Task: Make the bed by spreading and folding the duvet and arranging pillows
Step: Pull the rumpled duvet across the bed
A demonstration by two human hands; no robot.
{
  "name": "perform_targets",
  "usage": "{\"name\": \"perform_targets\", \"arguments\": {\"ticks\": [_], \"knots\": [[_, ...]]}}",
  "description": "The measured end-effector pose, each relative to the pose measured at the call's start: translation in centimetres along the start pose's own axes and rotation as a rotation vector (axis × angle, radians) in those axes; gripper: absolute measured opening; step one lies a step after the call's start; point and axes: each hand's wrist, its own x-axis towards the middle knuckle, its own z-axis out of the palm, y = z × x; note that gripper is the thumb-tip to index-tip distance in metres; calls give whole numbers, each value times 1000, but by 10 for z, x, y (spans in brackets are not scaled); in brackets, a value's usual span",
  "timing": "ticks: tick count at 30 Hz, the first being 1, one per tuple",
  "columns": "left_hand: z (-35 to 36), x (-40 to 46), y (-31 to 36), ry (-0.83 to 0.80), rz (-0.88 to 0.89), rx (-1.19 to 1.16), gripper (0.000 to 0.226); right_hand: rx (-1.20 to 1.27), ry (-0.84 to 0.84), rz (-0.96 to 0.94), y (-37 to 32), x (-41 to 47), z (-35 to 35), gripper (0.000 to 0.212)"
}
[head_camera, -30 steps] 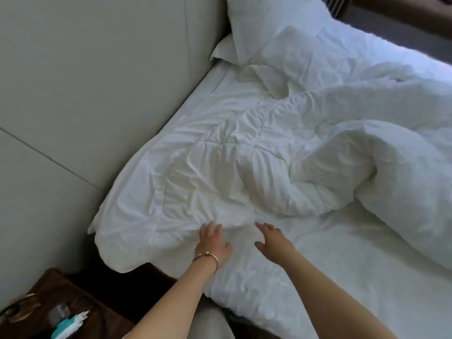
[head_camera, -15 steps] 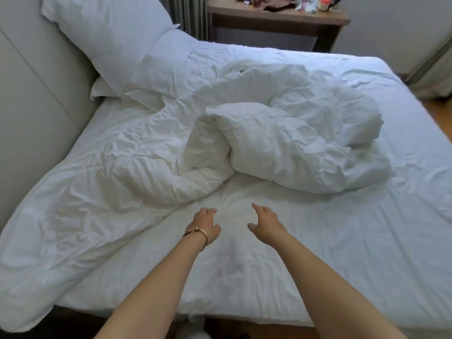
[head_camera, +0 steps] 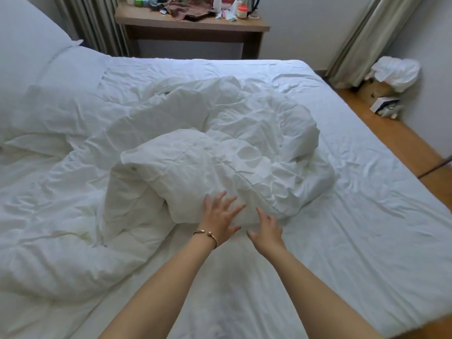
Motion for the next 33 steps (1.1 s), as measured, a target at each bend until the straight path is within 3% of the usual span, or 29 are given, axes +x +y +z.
{"name": "perform_targets", "arguments": {"ticks": [4,7,9,13,15,19,21,23,25,26,28,31,33], "knots": [[-2,44,-22,-117,-136,267,98,-28,-12,19,-7,33,-17,101],[4,65,-58,-179,-256,343,79,-64,-28,41,-15,60,-24,119],[13,69,-86,-236,-354,274,61,-59,-26,54,-19,79,-20,126],[45,71,-125,-229,-443,99,44,-120,-90,-28,-25,125,2,123],[64,76,-140,-204,-438,38,50,-212,-142,-112,-28,154,20,119],[89,74,-163,-184,-360,-40,90,-367,-215,-177,-19,203,60,118],[95,78,-168,-219,-350,-28,88,-384,-187,-193,-12,221,72,109],[89,84,-160,-259,-340,26,66,-326,-124,-218,-7,226,78,82],[76,88,-144,-286,-271,100,43,-166,21,-359,2,211,74,51],[61,89,-139,-292,-226,93,36,-60,97,-434,2,202,64,45],[7,90,-141,-189,-212,-6,34,113,261,-560,-27,197,22,43],[-99,141,-176,313,-382,14,32,278,551,-698,-145,238,-62,40],[-170,187,-193,567,-632,91,41,360,612,-711,-224,261,-113,46]]}}
